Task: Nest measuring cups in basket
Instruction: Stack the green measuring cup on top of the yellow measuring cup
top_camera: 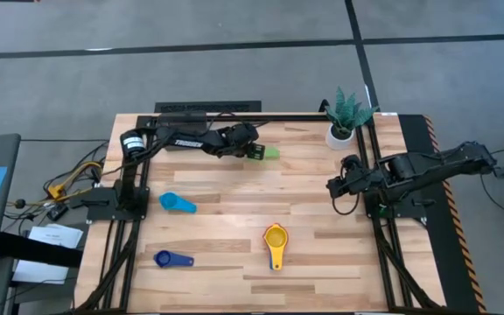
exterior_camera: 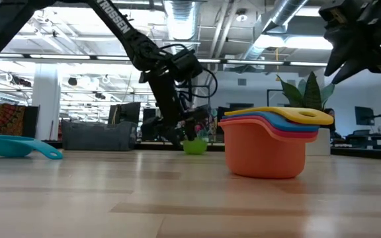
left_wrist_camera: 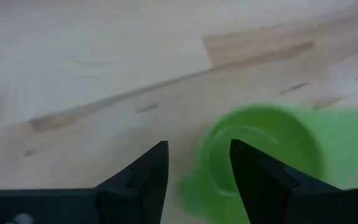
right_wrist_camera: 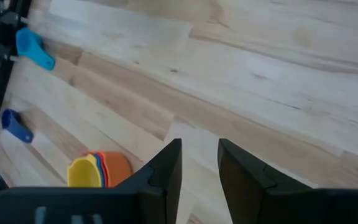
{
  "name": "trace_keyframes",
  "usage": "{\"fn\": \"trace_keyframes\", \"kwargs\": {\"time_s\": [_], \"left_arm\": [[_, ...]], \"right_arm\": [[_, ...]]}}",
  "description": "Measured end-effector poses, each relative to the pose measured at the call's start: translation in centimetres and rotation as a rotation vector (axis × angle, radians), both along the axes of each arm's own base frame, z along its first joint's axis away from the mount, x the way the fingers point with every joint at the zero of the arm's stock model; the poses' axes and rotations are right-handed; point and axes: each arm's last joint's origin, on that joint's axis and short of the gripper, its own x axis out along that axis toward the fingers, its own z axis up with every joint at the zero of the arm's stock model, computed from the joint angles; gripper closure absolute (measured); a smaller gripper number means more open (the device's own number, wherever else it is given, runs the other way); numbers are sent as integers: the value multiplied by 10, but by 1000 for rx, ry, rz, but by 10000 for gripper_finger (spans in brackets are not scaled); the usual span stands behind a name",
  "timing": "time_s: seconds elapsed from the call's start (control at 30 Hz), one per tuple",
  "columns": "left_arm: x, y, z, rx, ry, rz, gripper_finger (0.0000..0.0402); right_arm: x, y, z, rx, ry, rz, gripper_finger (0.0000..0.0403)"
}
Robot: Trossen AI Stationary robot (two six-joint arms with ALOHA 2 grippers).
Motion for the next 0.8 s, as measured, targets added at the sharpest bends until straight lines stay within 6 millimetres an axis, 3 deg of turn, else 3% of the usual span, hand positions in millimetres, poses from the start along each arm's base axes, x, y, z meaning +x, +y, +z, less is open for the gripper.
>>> {"fn": "trace_keyframes", "kwargs": {"time_s": [0.37,0.8], "left_arm": [[-1,-5,-2,-22,38,-43,244],[-4,-5,-5,-5,114,-111,330]], "right_arm": [[-1,1,0,6,4,6,276],[-1,1,0,1,8,11,276]]}}
